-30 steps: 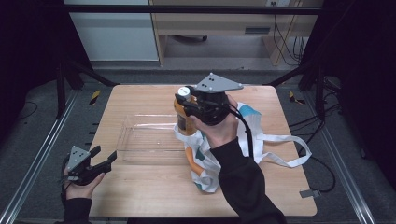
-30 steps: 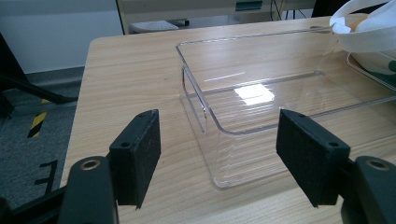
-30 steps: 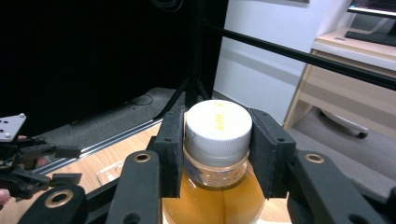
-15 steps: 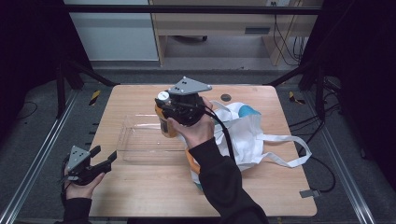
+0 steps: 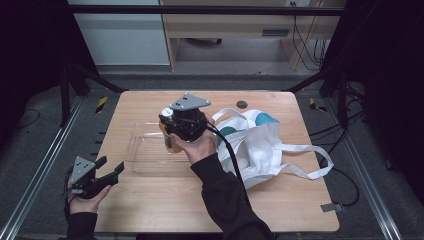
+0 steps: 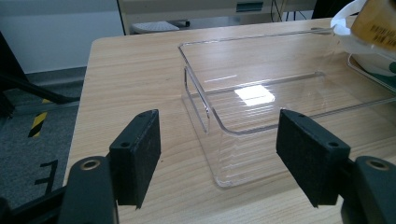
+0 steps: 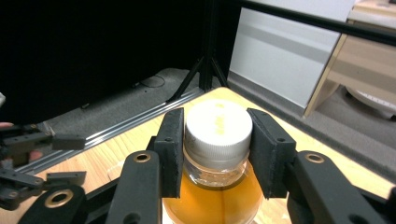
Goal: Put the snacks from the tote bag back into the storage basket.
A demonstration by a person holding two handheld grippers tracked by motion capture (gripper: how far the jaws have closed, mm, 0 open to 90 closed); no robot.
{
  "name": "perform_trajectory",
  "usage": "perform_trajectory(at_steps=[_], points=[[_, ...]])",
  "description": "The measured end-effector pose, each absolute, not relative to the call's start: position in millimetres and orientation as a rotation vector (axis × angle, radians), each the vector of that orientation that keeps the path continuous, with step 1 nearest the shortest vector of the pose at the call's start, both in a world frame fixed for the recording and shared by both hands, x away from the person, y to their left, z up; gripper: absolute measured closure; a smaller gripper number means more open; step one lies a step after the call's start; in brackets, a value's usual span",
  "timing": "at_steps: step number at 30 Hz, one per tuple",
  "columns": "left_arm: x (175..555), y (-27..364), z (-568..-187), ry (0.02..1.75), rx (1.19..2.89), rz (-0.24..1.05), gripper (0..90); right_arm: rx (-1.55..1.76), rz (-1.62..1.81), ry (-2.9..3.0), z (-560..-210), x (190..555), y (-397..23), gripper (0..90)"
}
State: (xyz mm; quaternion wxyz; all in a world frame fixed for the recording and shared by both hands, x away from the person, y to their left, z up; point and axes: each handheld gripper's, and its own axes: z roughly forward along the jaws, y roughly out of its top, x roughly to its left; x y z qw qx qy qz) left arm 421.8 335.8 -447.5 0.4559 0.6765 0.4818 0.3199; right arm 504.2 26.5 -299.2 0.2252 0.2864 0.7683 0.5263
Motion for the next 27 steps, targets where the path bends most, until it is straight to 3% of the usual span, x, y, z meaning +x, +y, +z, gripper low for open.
perform_trajectory(at_steps=[16,27], points=[[422,336,-448,1.190,1.667,0.787,30.8,0.757,1.472,2.176,-326,519,31,59.1],[422,336,-448,1.191,1.667,0.786,30.8,0.819,1.377,2.246,-364,529,36,59.1]])
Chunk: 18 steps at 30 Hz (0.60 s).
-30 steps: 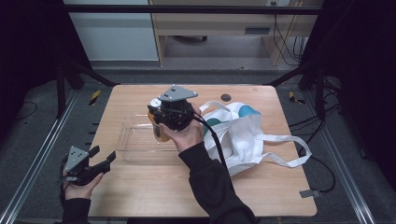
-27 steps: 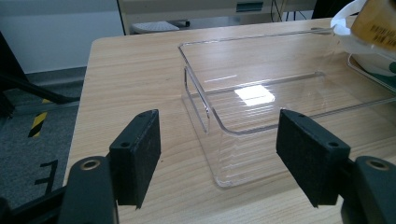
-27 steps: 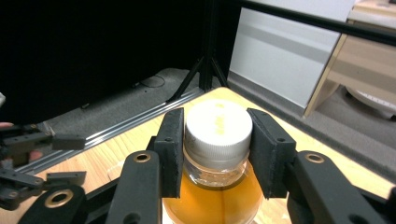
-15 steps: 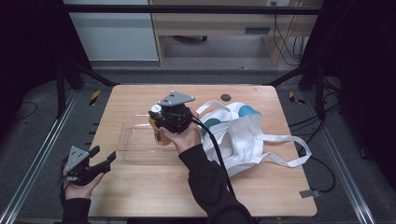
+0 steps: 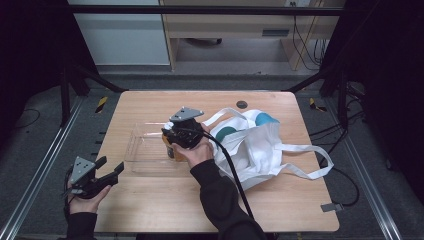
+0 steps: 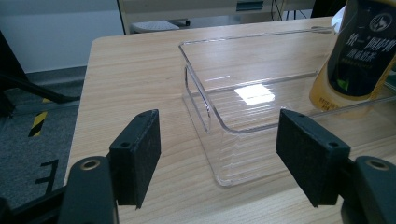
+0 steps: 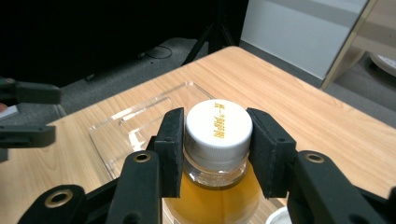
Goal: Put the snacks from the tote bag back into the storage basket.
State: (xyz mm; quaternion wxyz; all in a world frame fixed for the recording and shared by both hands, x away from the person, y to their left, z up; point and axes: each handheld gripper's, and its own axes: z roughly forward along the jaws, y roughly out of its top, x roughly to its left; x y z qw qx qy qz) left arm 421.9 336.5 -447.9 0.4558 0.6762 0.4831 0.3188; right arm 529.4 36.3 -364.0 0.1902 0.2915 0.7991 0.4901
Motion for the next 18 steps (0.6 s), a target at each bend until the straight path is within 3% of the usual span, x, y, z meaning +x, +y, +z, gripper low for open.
perform_trajectory(at_steps=[18], points=[[422,336,-449,1.193,1.672,0.781,30.8,0.840,1.347,2.285,-383,529,33,58.2]])
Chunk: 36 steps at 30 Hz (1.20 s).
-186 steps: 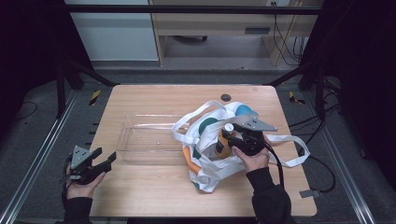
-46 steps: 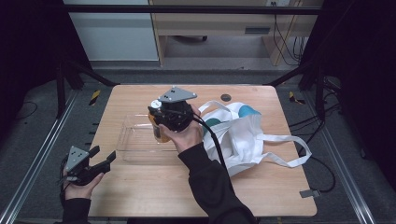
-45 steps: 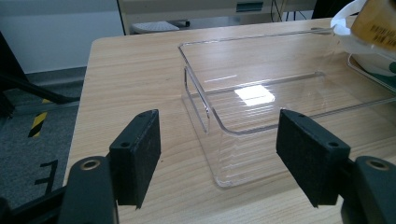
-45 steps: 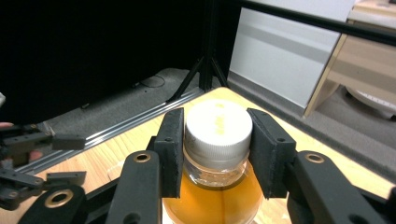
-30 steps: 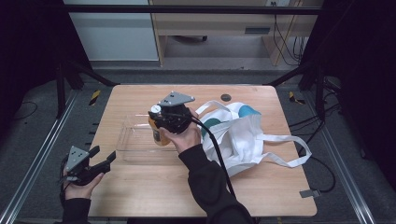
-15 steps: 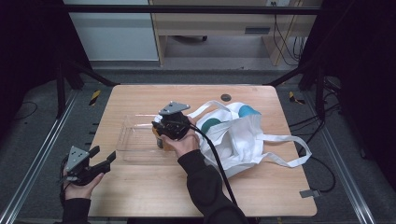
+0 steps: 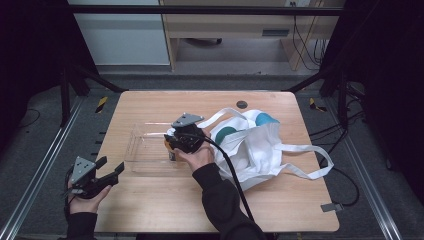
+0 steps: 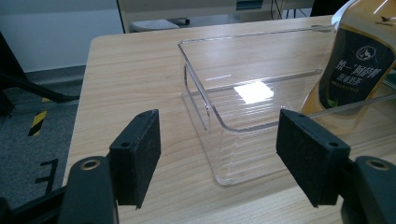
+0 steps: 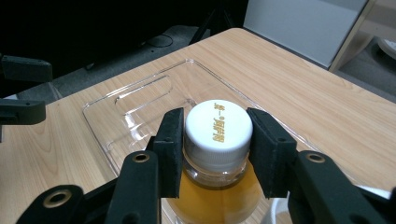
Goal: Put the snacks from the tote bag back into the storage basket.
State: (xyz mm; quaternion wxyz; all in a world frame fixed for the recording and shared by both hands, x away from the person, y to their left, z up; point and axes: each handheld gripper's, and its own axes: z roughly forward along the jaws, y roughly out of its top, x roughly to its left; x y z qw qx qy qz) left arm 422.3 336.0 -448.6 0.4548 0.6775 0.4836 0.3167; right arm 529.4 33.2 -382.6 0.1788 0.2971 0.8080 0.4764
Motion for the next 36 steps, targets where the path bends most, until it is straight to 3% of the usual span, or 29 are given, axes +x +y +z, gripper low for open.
perform_trajectory(at_steps=[7,13,25,36], points=[[422,336,-448,1.196,1.669,0.781,30.8,0.897,1.357,2.257,-378,527,29,51.4],[422,336,-448,1.194,1.672,0.781,30.8,0.960,1.373,2.225,-373,521,28,51.0],[422,336,-448,1.197,1.672,0.781,30.8,1.069,1.318,2.223,-377,519,36,57.9],[422,336,-449,1.196,1.678,0.780,30.8,0.831,1.385,2.391,-376,535,19,58.4]])
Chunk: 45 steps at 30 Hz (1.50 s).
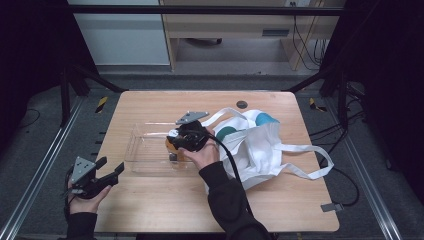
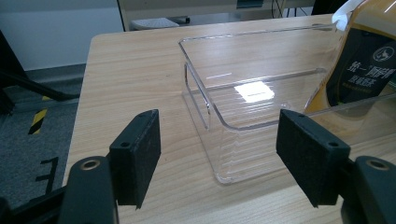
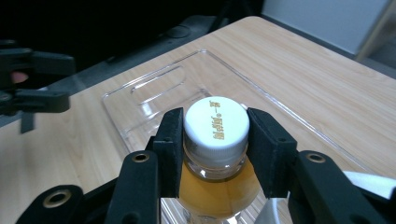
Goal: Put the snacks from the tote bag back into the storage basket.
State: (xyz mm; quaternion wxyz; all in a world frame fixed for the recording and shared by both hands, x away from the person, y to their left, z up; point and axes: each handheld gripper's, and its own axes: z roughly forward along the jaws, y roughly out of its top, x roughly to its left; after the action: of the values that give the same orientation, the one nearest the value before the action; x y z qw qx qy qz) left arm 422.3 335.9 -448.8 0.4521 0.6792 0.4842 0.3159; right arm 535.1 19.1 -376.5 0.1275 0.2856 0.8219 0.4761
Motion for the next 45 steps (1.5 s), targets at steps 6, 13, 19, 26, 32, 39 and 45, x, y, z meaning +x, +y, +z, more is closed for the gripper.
perform_trajectory(at_steps=[6,13,19,26,32,39,45], points=[[422,336,-449,1.197,1.678,0.780,30.8,0.836,1.429,2.341,-380,529,19,52.0],[422,335,-449,1.200,1.677,0.779,30.8,0.964,1.401,2.215,-376,515,30,47.5],[422,336,-449,1.202,1.673,0.781,30.9,1.070,1.331,2.154,-384,514,42,57.9],[422,336,-448,1.205,1.669,0.780,30.9,1.019,1.336,2.182,-382,514,40,58.9],[422,337,-449,1.208,1.669,0.779,31.0,0.774,1.415,2.416,-378,537,24,59.0],[423,336,-449,1.203,1.677,0.777,31.0,0.571,1.484,2.494,-381,548,14,58.7],[423,336,-449,1.204,1.676,0.778,31.0,0.578,1.447,2.493,-379,543,14,54.3]])
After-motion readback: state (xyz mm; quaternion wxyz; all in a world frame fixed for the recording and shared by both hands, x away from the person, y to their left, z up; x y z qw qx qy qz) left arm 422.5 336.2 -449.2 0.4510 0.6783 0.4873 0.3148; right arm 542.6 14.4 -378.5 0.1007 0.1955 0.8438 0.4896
